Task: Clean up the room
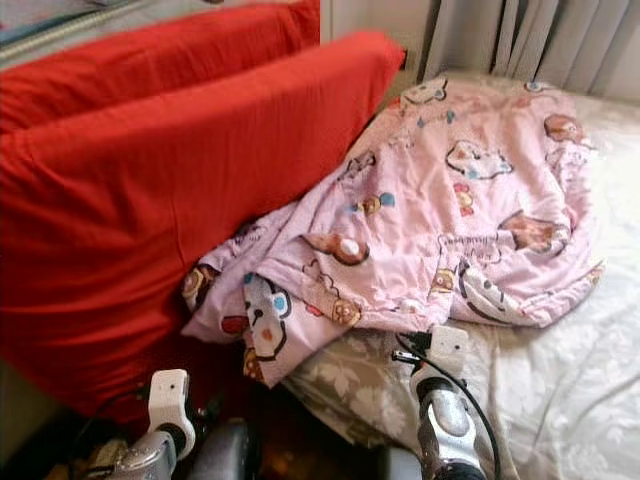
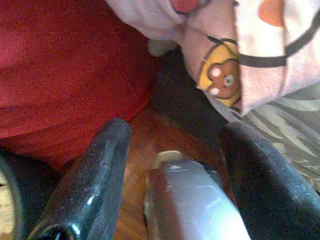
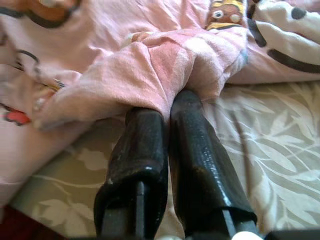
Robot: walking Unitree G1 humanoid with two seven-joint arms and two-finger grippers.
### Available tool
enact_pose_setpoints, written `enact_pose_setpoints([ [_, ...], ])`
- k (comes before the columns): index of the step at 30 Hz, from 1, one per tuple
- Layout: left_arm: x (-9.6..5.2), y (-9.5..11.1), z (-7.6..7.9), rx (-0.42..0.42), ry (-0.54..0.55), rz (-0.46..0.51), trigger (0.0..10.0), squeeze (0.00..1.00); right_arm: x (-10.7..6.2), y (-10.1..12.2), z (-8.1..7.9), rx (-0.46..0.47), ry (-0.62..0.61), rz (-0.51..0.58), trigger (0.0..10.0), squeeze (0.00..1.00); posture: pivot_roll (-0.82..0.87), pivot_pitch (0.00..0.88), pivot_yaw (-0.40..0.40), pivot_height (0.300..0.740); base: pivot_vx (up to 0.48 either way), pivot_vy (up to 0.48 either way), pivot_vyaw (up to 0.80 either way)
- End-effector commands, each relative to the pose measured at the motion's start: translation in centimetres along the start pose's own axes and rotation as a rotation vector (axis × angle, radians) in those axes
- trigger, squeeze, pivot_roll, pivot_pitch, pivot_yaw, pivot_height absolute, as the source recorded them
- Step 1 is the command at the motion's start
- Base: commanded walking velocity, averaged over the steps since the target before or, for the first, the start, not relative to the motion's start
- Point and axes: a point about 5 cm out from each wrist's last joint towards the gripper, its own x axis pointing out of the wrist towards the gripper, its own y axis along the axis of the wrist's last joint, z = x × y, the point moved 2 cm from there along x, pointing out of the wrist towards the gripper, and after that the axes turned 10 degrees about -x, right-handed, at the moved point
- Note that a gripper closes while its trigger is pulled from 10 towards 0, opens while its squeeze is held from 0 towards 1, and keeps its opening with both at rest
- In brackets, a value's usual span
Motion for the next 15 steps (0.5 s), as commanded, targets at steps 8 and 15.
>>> enact_pose_setpoints([
  [8, -0.5, -2.3, -1.2, 0.016, 0.061, -0.108, 10.0, 0.00, -0.8, -1.2, -0.9, -0.039, 0.092, -0.014, 10.0, 0.00, 0.05, 0.000, 0.018, 0.720, 0.000, 0.000, 0.00],
  [15, -1.1, -3.4, -1.9, 0.007, 0.123, -0.134, 10.0, 0.00, -0.9, -0.8, 2.4, 0.037, -0.084, 0.002, 10.0, 0.00, 0.05, 0.000, 0.021, 0.740, 0.000, 0.000, 0.00],
])
